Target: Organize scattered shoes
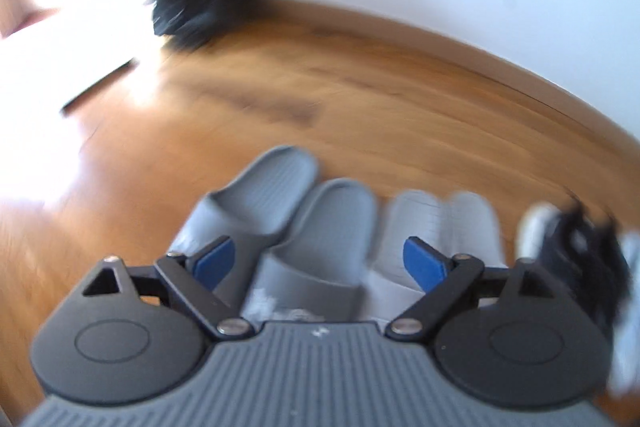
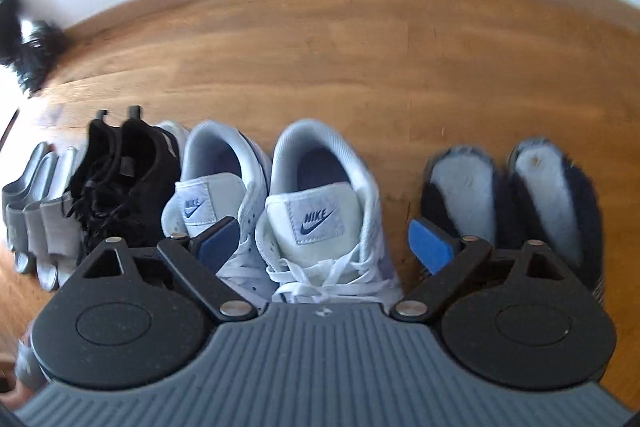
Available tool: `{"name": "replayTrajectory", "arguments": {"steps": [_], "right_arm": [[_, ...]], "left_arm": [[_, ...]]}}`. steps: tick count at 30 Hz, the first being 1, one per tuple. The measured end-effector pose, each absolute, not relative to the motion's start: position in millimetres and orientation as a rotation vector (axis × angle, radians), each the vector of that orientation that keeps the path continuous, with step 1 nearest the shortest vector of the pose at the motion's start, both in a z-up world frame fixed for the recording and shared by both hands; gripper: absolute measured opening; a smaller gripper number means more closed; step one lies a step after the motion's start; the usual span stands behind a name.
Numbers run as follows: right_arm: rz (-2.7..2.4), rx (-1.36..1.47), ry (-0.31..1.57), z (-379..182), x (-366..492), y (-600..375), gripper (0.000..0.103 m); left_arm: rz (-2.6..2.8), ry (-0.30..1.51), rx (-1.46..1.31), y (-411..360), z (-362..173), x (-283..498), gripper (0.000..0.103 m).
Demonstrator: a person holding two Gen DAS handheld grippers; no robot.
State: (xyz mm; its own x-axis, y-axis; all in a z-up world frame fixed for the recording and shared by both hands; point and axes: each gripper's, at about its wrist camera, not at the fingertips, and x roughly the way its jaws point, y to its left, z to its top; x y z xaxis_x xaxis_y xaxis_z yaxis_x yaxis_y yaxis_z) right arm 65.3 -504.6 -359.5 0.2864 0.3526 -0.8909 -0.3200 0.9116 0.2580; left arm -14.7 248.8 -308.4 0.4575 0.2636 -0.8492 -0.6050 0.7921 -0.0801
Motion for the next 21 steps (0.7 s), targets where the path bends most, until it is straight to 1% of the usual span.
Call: {"name": "replayTrajectory", "arguments": {"steps": [2, 5, 9, 11, 14, 15, 17, 19, 21], "right_arm": [[0.489, 0.056, 1.221, -355, 54, -503, 0.093], [0.565, 0.039, 1.286, -341, 44, -459, 0.092], [0.717, -0.100, 1.335, -322, 20, -371, 0.091], [0.769, -0.197, 1.290, -303, -5, -304, 0.090], [0.825, -0.147, 1.310, -282, -36, -235, 0.090], [0.848, -0.137, 1.323, -277, -47, -214, 0.088], [0.878, -0.188, 1.324, -266, -79, -162, 0.087], [0.880, -0.191, 1.326, -258, -101, -128, 0.083], [0.875, -0.162, 1.342, -253, -119, -102, 0.081]], "left_arm": [[0.546, 0.981, -0.391, 248, -311, -23, 0.091], [0.566, 1.001, -0.373, 249, -313, -41, 0.091], [0.687, 0.908, -0.520, 265, -309, -89, 0.091], [0.763, 0.921, -0.509, 263, -303, -99, 0.091], [0.785, 0.891, -0.501, 252, -290, -120, 0.091], [0.792, 0.880, -0.499, 248, -286, -127, 0.091], [0.766, 0.885, -0.499, 246, -281, -140, 0.091], [0.768, 0.880, -0.484, 247, -274, -154, 0.091], [0.780, 0.861, -0.482, 251, -267, -167, 0.091]]}}
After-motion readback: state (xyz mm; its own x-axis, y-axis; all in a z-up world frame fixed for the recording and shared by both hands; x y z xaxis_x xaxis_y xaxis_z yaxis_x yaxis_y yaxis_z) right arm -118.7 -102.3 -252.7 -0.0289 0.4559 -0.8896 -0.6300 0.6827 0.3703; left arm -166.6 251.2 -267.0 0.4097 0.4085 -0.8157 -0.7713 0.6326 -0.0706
